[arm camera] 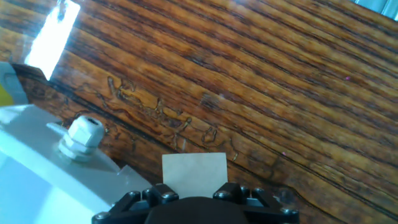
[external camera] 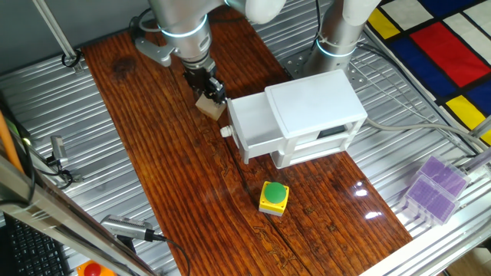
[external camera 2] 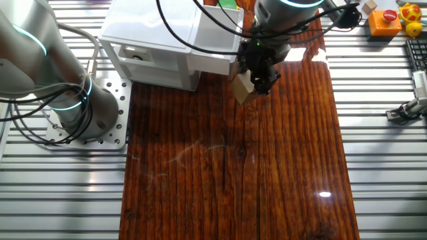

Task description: Take something out of a drawer

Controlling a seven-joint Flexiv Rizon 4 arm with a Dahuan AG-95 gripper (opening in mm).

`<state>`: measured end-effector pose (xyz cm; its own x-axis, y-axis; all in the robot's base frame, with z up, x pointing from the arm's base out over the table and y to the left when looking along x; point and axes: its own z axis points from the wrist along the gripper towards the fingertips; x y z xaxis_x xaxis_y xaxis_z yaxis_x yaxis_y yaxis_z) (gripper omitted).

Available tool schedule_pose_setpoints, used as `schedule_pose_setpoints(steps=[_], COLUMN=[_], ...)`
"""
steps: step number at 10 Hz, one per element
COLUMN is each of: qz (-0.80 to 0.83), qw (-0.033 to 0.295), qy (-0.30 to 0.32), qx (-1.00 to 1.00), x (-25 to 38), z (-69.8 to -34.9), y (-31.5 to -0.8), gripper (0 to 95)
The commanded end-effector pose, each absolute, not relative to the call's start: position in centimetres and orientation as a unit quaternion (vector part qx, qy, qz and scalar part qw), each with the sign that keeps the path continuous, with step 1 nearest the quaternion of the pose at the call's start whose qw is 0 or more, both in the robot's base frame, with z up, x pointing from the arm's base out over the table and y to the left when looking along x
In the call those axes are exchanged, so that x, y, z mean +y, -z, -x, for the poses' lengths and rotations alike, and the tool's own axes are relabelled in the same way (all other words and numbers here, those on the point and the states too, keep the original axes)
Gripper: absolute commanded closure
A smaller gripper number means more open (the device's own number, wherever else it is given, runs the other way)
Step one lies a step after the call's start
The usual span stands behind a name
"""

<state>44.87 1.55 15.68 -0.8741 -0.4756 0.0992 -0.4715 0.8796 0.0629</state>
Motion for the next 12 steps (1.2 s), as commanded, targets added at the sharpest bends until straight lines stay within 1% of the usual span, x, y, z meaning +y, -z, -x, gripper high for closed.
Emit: schedule_pose_setpoints(steps=[1,4,6,7,9,10,12], qz=[-0.264,-0.292,-0.312,-0.321,-0.33,-0.334,-0.333], qw=[0.049,0.041,0.027,0.02,0.016,0.016,0.015], qy=[0.017,0.017,0.015,0.013,0.012,0.009,0.008], qx=[-0.963,-0.955,-0.95,-0.947,-0.944,-0.942,-0.943], x=[1.5,1.1,0.9,0.8,0.8,0.8,0.8], z=[-44.7,-45.5,-46.1,-46.2,-46.4,-46.4,-46.3], y=[-15.8,-13.2,-11.2,-10.5,-9.5,-9.1,-8.6], gripper=[95.0,95.0,95.0,95.0,95.0,76.0,76.0])
